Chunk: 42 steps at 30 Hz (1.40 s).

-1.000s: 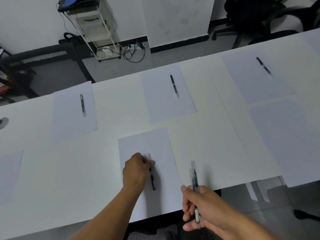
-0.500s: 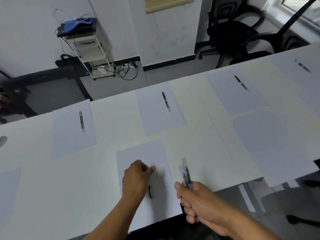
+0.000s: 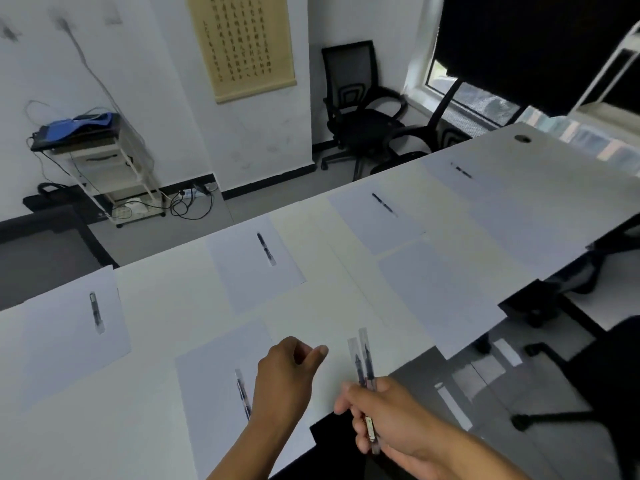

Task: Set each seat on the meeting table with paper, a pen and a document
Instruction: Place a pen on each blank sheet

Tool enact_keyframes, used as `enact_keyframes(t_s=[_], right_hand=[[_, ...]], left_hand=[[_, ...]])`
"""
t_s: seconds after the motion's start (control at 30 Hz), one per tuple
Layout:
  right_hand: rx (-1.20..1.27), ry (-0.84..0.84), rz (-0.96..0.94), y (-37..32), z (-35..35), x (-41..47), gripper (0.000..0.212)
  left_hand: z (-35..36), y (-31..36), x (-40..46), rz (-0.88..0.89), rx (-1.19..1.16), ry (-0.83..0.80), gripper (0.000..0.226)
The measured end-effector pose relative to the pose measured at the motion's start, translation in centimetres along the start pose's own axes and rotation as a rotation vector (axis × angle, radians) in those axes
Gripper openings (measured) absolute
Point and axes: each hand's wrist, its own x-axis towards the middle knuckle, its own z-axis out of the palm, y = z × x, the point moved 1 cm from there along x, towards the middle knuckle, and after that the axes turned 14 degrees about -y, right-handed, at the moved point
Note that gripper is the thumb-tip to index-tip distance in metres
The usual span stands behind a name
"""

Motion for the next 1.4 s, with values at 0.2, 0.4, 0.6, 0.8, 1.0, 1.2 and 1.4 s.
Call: enact_keyframes(t_s=[0.2,0.4,0.6,0.8,1.0,1.2,1.4], right_hand=[[0.149,0.069,-0.023,-0.9,-3.5,-6.3,0.044],[0.069,0.063,-0.087,-0.4,-10.8,-11.0,0.056],[0.197,0.038,-0.098,0.6,-21.4,-17.3,0.050],[0.052,-0.013,-0.090,-0.1,-28.7,-21.4,0.050],[-0.016,-0.092,-0.118,-1.1,-31.7,-20.3,0.046],[-0.102,-0.132,-0.087,-3.7,-34.1,-17.3,0.047],[-0.117,-0.090,0.036,-7.1,-39.9,-11.3,0.043]], left_hand=[[4.6,7.8,-3.1,0.154,-0.088,-0.100,0.038],[10.8,16.6,-5.6,0.257,-0.080,-0.199,0.041],[20.5,24.3,-7.4,0.256,-0.176,-0.224,0.029],[26.5,30.2,-9.3,0.235,-0.112,-0.240,0.031],[27.5,32.0,-8.1,0.191,-0.143,-0.188,0.027],[27.7,31.4,-3.0,0.113,-0.185,-0.104,0.026],[27.6,30.5,6.4,-0.009,-0.312,-0.036,0.026]])
